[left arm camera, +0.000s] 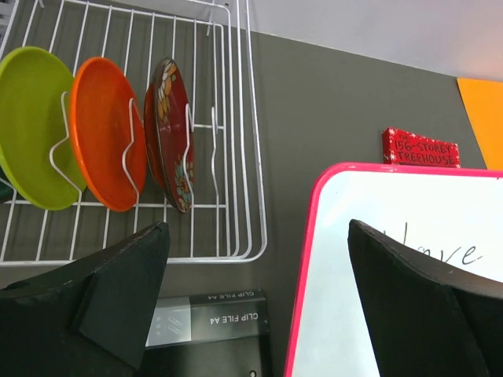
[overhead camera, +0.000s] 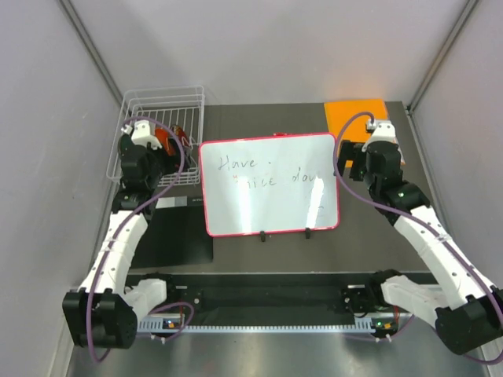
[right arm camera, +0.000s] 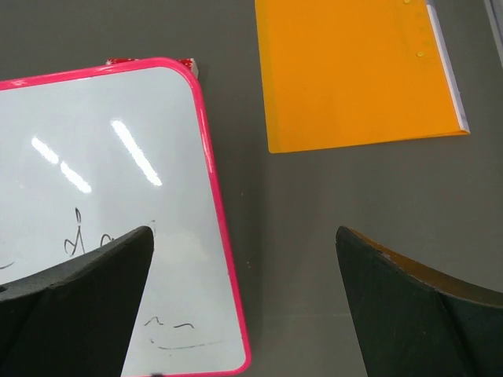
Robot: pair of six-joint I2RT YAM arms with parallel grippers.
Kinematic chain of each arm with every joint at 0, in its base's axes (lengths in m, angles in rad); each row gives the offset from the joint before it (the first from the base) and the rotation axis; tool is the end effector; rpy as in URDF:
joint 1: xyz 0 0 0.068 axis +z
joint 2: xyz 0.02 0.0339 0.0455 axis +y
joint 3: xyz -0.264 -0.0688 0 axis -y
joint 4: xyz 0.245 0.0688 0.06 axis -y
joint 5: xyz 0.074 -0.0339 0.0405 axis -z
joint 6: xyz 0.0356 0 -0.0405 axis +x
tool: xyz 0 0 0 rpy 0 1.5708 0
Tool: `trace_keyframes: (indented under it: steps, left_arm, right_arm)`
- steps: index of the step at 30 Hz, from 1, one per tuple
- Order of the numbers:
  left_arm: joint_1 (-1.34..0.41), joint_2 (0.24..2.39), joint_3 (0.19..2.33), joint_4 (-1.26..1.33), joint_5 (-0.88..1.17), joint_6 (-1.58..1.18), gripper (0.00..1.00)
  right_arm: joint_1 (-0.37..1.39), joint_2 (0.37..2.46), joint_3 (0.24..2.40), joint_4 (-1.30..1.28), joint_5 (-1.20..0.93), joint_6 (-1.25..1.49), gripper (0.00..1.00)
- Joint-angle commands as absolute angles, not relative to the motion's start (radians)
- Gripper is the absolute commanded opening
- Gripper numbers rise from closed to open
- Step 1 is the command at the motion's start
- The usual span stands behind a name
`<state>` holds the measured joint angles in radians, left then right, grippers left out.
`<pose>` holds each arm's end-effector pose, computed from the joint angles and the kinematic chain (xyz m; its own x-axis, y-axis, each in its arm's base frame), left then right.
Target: Unload the plates from the dish rack
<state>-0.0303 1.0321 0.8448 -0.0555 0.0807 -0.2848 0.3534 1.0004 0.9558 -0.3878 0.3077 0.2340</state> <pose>0.2425 -0.0102 0.3271 -0.2611 -0.2723 -0.9261 0.0365 0.9559 -0.2913 0.2128 0.0670 0.3395 -0.3991 0.0883 -0.9126 0.0213 0.9960 0.0871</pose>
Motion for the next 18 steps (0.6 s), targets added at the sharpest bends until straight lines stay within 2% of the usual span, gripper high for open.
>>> trace_keyframes:
  steps: [1,5,9,13,18]
  left_arm:
    - [-0.031,1.051,0.914,-0.038,0.081,-0.285,0.99]
    - [-0.031,1.098,0.917,-0.018,0.143,-0.268,0.99]
    - [-0.031,1.178,0.992,-0.043,0.042,-0.246,0.99]
    - [-0.031,1.259,0.982,0.108,-0.033,-0.244,0.96]
    - [-0.031,1.382,1.054,0.15,-0.078,-0.238,0.86]
  right_arm:
    - [0.357,1.02,0.96,-0.351,0.342,0.212,1.0]
    - [0.359,1.022,0.948,-0.341,0.383,0.204,1.0]
    - [0.359,1.012,0.922,-0.322,0.422,0.176,1.0]
    - [0.354,1.019,0.919,-0.325,0.425,0.175,1.0]
    - [0.353,1.055,0.911,-0.321,0.426,0.169,1.0]
